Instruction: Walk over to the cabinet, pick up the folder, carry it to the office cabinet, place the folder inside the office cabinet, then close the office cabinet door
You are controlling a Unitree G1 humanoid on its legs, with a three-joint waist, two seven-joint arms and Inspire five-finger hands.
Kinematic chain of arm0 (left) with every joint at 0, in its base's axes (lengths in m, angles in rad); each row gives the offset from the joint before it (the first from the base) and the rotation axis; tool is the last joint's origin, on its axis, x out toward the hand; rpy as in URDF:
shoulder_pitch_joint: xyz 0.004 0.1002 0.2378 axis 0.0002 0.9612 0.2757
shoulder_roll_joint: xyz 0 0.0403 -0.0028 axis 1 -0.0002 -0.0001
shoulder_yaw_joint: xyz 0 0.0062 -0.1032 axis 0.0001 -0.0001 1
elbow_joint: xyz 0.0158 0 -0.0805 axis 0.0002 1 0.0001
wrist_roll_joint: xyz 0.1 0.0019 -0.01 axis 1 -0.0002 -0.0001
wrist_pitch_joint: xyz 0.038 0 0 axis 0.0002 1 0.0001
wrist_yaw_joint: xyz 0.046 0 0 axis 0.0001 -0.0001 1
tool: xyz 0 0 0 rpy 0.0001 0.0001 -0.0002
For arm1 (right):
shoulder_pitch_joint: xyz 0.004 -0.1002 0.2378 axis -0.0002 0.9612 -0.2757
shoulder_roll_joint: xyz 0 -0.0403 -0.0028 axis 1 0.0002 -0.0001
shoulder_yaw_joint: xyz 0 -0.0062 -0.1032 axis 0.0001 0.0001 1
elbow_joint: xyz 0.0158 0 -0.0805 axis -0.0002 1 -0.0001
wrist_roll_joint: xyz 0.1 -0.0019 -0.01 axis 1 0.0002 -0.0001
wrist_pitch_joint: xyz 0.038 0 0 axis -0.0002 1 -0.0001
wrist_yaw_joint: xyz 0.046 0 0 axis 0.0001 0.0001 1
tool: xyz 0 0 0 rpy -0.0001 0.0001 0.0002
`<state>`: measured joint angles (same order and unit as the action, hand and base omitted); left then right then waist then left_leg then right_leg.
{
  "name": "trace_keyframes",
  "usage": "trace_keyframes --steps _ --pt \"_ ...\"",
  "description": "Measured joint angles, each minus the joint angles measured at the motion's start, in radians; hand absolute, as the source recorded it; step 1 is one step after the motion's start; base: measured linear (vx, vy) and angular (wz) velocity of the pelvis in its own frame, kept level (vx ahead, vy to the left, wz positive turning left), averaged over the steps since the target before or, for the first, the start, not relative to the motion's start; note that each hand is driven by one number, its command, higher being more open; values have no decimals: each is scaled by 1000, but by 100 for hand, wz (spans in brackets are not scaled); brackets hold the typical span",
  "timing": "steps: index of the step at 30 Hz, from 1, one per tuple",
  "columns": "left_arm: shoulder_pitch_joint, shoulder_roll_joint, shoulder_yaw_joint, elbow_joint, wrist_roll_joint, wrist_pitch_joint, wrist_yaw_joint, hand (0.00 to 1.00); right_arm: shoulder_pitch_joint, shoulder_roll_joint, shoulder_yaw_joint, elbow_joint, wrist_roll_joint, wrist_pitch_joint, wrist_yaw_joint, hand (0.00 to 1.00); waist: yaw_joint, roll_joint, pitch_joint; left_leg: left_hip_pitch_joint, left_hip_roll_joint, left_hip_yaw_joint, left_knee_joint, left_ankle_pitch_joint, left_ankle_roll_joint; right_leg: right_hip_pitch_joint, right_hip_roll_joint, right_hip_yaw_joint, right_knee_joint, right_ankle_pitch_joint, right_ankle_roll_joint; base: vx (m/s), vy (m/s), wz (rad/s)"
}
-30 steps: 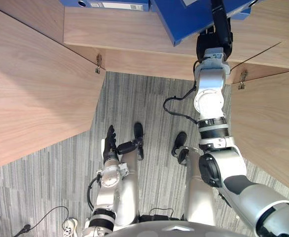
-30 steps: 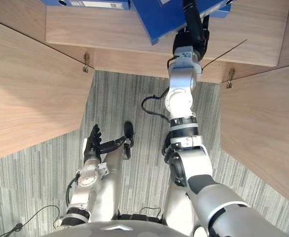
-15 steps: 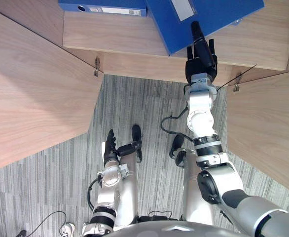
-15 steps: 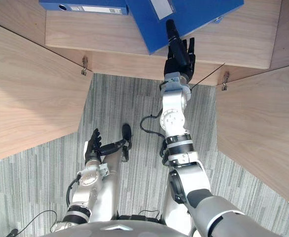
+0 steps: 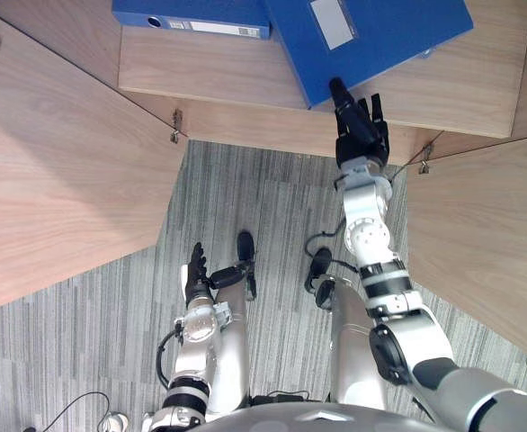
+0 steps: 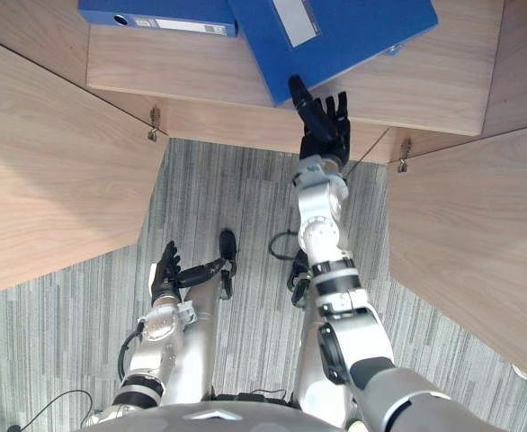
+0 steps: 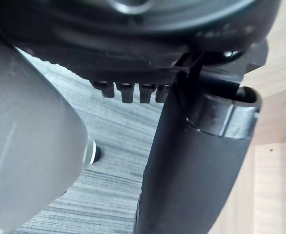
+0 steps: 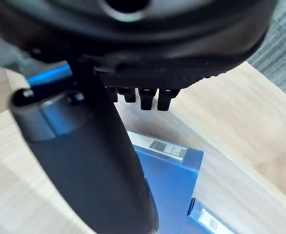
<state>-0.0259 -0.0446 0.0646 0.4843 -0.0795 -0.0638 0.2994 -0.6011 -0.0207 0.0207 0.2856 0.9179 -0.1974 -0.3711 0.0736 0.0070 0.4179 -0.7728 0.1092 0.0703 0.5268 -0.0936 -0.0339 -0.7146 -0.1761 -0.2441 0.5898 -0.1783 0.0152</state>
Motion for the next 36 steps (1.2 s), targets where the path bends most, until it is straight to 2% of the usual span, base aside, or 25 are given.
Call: trace_keyframes --steps 4,7,8,9,10,12,13,14,17,23,36 --pt "0 0 2 0 1 0 2 100 139 -18 -8 -111 -177 27 -4 100 -7 0 0 0 0 2 0 -2 2 0 0 2 -1 2 1 0 0 0" --pt "-1 -9 46 8 2 0 2 100 205 -21 -16 -198 -402 66 -29 100 -27 -1 0 -9 9 7 22 -29 -1 0 4 3 -5 1 2 -25 15 -9" --pt "-4 -9 53 12 3 0 1 100 225 -23 -22 -227 -476 76 -35 100 -28 -1 0 -10 11 10 27 -33 3 -1 5 5 -4 1 3 8 25 -11" --pt "-4 -11 64 12 6 0 0 100 250 -30 -30 -275 -618 92 -47 100 -28 -1 0 -12 12 13 35 -40 5 -1 6 7 -1 1 4 18 24 -9" --pt "-4 -11 67 12 9 0 0 100 253 -33 -30 -283 -642 96 -48 100 -28 -1 0 -13 13 13 37 -40 6 -1 6 7 -1 1 4 32 19 -7" --pt "-4 -10 74 12 14 0 -1 100 265 -53 -26 -330 -836 119 -53 100 -27 -1 0 -15 14 17 49 -45 15 -1 5 11 0 -2 8 37 14 -5" --pt "-4 -10 75 12 14 -1 -2 100 266 -60 -20 -340 -879 126 -53 100 -27 -1 0 -17 14 18 52 -48 16 -1 5 12 1 -3 10 37 11 -4" --pt "-4 -10 75 12 24 -1 -4 100 267 -75 -7 -353 -990 140 -53 0 -27 -1 0 -18 14 18 56 -53 17 -2 5 11 1 -4 12 36 9 -3" --pt "-4 -10 75 12 55 -5 -13 100 268 -117 31 -359 -1188 151 -34 0 -25 -1 1 -19 13 21 61 -59 18 -2 2 11 3 -8 15 33 4 -1" --pt "-4 -5 69 12 90 -21 -25 100 269 -179 85 -355 -1394 165 27 0 -19 -3 2 -22 5 20 66 -63 15 -8 -7 10 19 -18 18 14 -5 4" --pt "-4 10 72 12 90 -40 -24 100 191 -273 94 -225 -1436 176 61 0 -11 -10 6 -50 -9 11 60 -56 22 -36 -22 4 27 -18 18 -8 -2 2"
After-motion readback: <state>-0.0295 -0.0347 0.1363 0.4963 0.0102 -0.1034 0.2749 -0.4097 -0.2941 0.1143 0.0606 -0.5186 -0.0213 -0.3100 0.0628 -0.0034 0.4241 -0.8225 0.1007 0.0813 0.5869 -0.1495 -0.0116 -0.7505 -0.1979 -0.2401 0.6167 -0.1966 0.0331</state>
